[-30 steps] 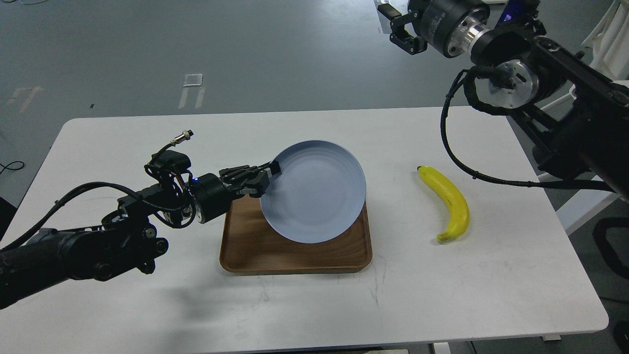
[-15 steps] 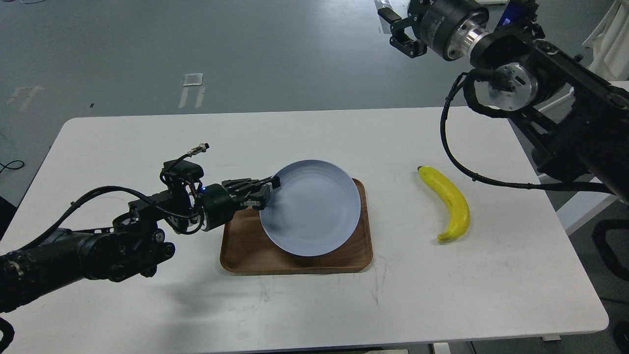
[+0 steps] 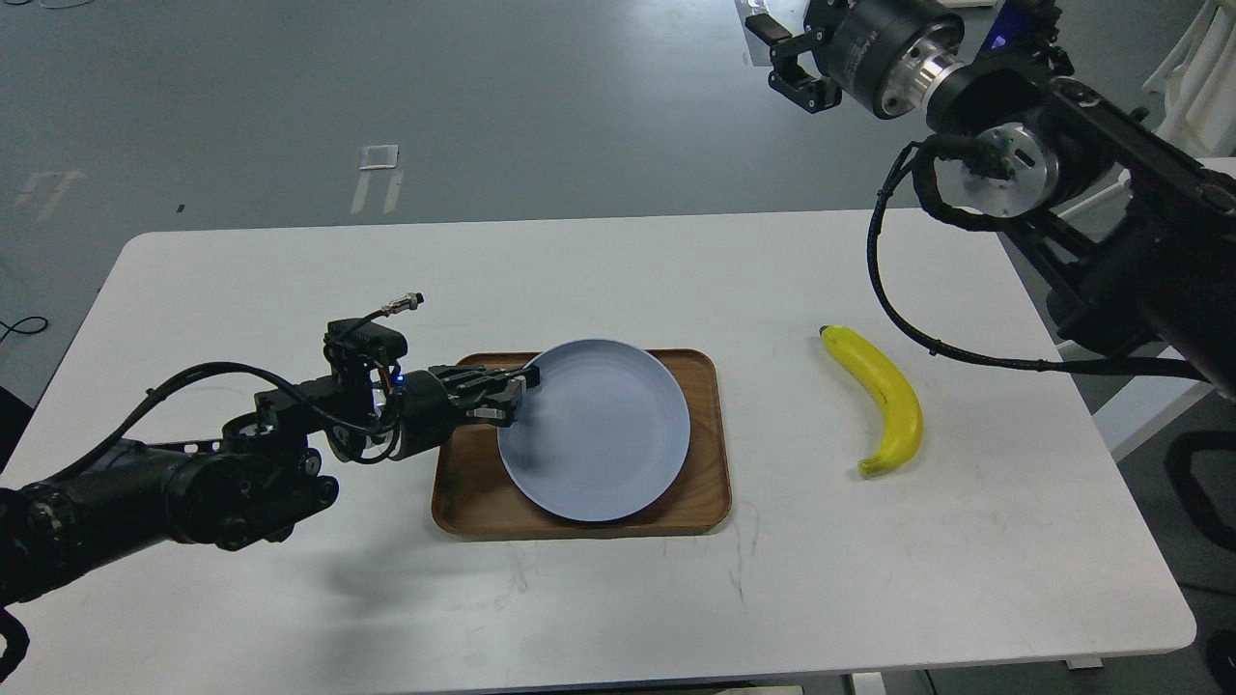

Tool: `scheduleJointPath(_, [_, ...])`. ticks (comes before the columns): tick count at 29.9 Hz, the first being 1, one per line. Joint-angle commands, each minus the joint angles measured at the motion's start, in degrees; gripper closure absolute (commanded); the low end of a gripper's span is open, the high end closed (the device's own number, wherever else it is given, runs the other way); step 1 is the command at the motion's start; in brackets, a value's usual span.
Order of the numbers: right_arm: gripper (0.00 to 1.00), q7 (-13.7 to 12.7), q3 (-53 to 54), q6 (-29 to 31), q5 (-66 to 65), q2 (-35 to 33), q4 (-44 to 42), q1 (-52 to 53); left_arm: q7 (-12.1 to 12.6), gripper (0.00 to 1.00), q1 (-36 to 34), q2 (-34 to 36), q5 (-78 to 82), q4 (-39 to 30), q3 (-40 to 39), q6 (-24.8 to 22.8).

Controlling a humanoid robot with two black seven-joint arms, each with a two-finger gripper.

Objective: Place banana on plate with both arms
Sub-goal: 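Carry the plate with the left gripper and lower it onto the tray, then open the left gripper and lift it away from the plate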

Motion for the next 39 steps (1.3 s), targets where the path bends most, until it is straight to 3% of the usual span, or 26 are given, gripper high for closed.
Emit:
scheduleJointPath(1, [0.00,0.00,0.00,0.00,0.00,0.10,0.01,0.00,0.00,0.31,-0.13,0.27,0.00,-0.14,0.22,-0.01])
scheduleJointPath(8, [0.00,0.00,0.00,0.00,0.00,0.10,0.01,-0.09,0.00,0.18,-1.27,0.45,-0.87,-0.67,-0.13,-1.86])
scheduleJointPath(12, [0.00,0.00,0.00,0.00,-0.08,0.10,-0.08,-0.09,0.00,0.04,-2.41,0.45,-2.36,-0.76,-1.09,-1.60])
scheduleJointPath(21, [0.00,0.09,-1.41,0.35,-2.02,-0.16,-0.08,-0.44,0.00,0.02,-10.77,0.54,-30.32,-1.29,-13.58,-2.39])
scheduleJointPath(26, [0.00,0.44,-6.24,0.88,-13.42,-4.28,0.09,-0.44,0.05,0.02,-14.54,0.10,-49.19,0.64,-19.90,-8.54])
scheduleJointPath(27, [0.00,0.61,-7.11,0.96,-15.36,-4.90,0.09,-0.44,1.53,0.02,-14.46,0.10,-51.57,0.65,-20.77,-8.89])
scheduleJointPath(31, [0.00,1.58,-14.75,1.14,-29.31,-8.85,0.71,-0.35,14.08,0.02,-12.80,0.62,-64.65,0.29,-26.30,-11.25])
scheduleJointPath(33, [0.00,2.72,-17.21,1.67,-36.16,-10.78,1.15,-0.35,16.12,0.02,-11.74,0.80,-68.44,0.29,-29.72,-13.71])
scheduleJointPath(39, [0.00,6.23,-21.97,1.67,-52.44,-13.25,0.62,-1.75,16.48,0.02,-9.10,0.89,-69.78,0.03,-33.96,-17.85])
